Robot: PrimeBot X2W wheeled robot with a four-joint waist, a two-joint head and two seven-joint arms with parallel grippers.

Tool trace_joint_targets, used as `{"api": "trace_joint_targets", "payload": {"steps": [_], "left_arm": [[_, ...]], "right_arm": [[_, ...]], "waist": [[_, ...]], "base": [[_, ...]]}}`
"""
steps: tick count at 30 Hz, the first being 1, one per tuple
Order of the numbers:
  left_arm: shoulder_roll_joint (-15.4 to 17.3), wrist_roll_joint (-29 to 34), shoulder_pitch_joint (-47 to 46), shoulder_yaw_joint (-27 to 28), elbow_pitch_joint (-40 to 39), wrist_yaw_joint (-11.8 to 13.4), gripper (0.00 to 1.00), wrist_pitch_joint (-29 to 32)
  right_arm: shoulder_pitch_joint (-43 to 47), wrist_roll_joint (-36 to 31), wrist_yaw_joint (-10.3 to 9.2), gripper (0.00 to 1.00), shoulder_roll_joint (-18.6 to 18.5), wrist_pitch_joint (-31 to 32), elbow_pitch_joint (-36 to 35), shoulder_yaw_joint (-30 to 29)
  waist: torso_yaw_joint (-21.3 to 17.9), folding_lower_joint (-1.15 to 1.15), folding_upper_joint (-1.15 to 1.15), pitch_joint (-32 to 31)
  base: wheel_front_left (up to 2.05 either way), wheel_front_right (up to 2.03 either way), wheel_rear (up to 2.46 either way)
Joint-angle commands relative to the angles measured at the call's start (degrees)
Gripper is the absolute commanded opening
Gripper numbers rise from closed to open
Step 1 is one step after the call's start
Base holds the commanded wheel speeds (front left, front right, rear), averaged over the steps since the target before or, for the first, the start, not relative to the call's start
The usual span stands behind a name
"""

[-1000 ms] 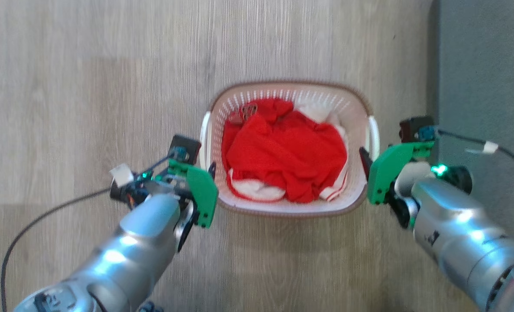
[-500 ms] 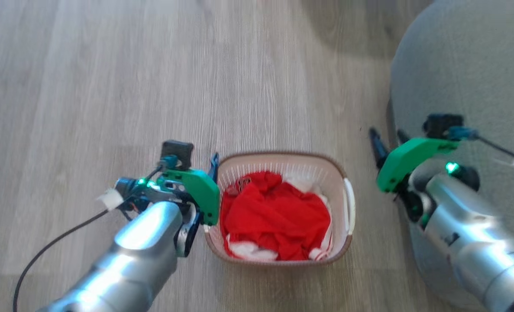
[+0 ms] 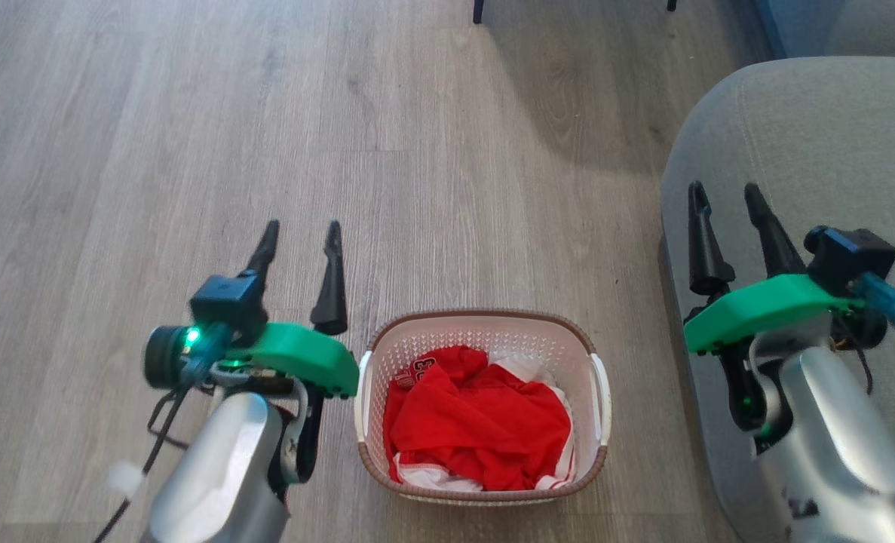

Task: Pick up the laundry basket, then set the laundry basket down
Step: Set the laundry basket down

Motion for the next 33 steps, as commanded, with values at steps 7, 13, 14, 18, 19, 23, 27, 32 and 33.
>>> {"api": "trace_joint_targets", "payload": {"steps": [7,13,14,18,19,23,27,32,33], "left_arm": [[-2.7,8.8,5.5,9.7,-13.1,-4.7,1.00,-0.5],[-3.1,12.3,9.9,9.6,-15.3,-5.1,1.00,-0.5],[-3.1,12.0,10.6,9.2,-15.6,-5.1,1.00,-0.5],[-3.1,11.6,12.2,8.3,-15.4,-5.0,1.00,-0.5],[-3.1,11.2,12.7,8.1,-15.1,-4.9,1.00,-0.5],[-3.1,11.2,13.5,8.3,-13.7,-5.1,1.00,-0.5],[-3.2,11.6,13.6,8.3,-13.1,-5.8,1.00,-0.5],[-3.2,11.2,13.6,8.4,-12.5,-7.0,1.00,-0.5],[-3.2,11.1,13.6,8.4,-12.4,-7.1,1.00,-0.5]], "right_arm": [[6.9,-9.3,0.41,1.00,3.8,-0.6,-17.4,-4.5],[13.7,-12.9,0.41,1.00,4.8,-0.6,-20.0,-6.2],[14.6,-13.4,0.41,1.00,4.9,-0.6,-20.1,-6.5],[16.8,-14.3,0.41,1.00,5.3,-0.6,-20.1,-7.2],[17.4,-14.9,0.41,1.00,5.4,-0.6,-20.1,-7.5],[19.0,-16.6,0.41,1.00,5.7,-0.6,-19.7,-8.9],[19.3,-17.6,0.41,1.00,5.8,-0.6,-19.5,-8.6],[19.1,-17.2,0.41,1.00,5.8,-0.6,-19.4,-8.1],[19.0,-17.1,0.41,1.00,5.8,-0.6,-19.5,-8.0]], "waist": [[0.4,0.01,-0.01,-0.2],[0.7,0.01,-0.01,-1.2],[0.6,0.01,-0.01,-1.3],[0.4,0.01,-0.01,-1.4],[0.3,0.01,-0.01,-1.5],[-0.1,0.01,-0.01,-1.5],[-0.3,0.01,-0.01,-1.5],[-0.3,0.01,-0.01,-1.5],[-0.3,0.01,-0.01,-1.5]], "base": [[0.00,0.00,0.00],[0.00,0.00,0.00],[0.00,0.00,0.00],[0.00,0.00,0.00],[0.00,0.00,0.00],[0.00,0.00,0.00],[0.00,0.00,0.00],[0.00,0.00,0.00],[0.00,0.00,0.00]]}}
